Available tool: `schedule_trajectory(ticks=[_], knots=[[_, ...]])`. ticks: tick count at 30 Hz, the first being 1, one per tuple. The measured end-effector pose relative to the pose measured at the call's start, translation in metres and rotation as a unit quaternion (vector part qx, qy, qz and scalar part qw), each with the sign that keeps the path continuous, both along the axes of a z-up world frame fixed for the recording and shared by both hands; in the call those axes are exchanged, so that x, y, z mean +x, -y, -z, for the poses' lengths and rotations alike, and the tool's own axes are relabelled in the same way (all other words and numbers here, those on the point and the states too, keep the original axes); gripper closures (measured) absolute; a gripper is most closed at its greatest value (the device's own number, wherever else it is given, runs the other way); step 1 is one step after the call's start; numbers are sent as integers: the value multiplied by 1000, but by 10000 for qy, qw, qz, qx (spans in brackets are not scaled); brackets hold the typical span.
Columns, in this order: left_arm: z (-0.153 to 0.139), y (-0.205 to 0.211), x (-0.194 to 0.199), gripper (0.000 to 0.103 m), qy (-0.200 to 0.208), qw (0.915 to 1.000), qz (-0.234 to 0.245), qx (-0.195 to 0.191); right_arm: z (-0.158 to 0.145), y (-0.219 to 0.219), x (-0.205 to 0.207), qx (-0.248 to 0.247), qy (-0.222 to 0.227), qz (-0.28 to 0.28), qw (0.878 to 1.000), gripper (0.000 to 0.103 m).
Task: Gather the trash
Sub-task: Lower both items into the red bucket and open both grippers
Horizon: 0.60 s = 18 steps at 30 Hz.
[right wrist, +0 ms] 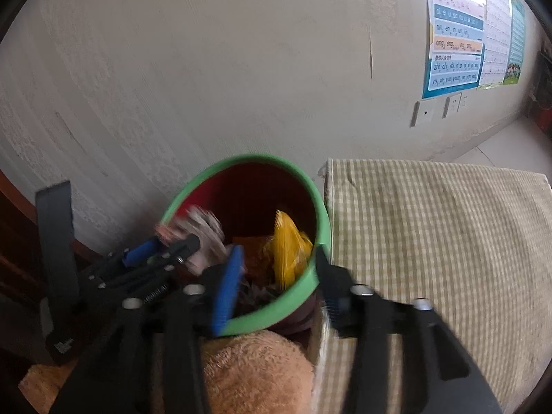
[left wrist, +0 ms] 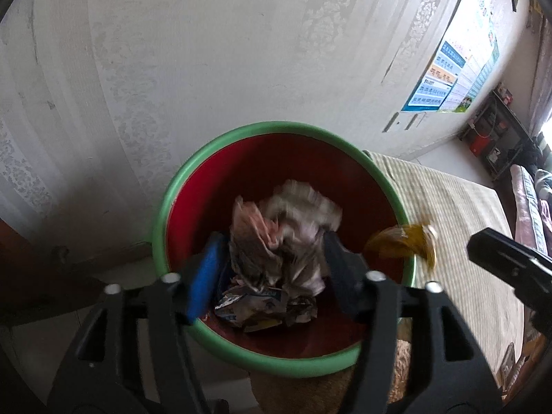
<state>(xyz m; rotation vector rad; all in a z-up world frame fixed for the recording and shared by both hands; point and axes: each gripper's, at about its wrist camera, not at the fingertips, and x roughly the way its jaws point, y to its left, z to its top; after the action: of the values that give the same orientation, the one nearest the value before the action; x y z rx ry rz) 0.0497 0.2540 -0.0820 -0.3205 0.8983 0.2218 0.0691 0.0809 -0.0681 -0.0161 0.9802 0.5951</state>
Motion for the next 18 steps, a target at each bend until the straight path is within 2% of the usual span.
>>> schedule_trajectory(ticks=[2,5,10,13,15,18], knots=[[-3,2,-1,30,46,10000,-13,49,-3,5,-1,86,30,34,10000,55],[-10,12,-1,26,143,9997,66,178,-13,25,-3,310,67,207,9993,55],[-28,39,-3,15,445,9980,336,297,-37,85,-13,383,415,681,9961,43],[-44,65,-5,6,792,9948,563,312,-53,130,-21,237,772,1124,9904,24],[-57,86,-8,6,1111,9903,753,360,-63,161,-28,144,1084,1453,9833,10],[-81,123,-9,6,1571,9803,1091,504,-74,197,-36,131,1383,1893,9720,7]])
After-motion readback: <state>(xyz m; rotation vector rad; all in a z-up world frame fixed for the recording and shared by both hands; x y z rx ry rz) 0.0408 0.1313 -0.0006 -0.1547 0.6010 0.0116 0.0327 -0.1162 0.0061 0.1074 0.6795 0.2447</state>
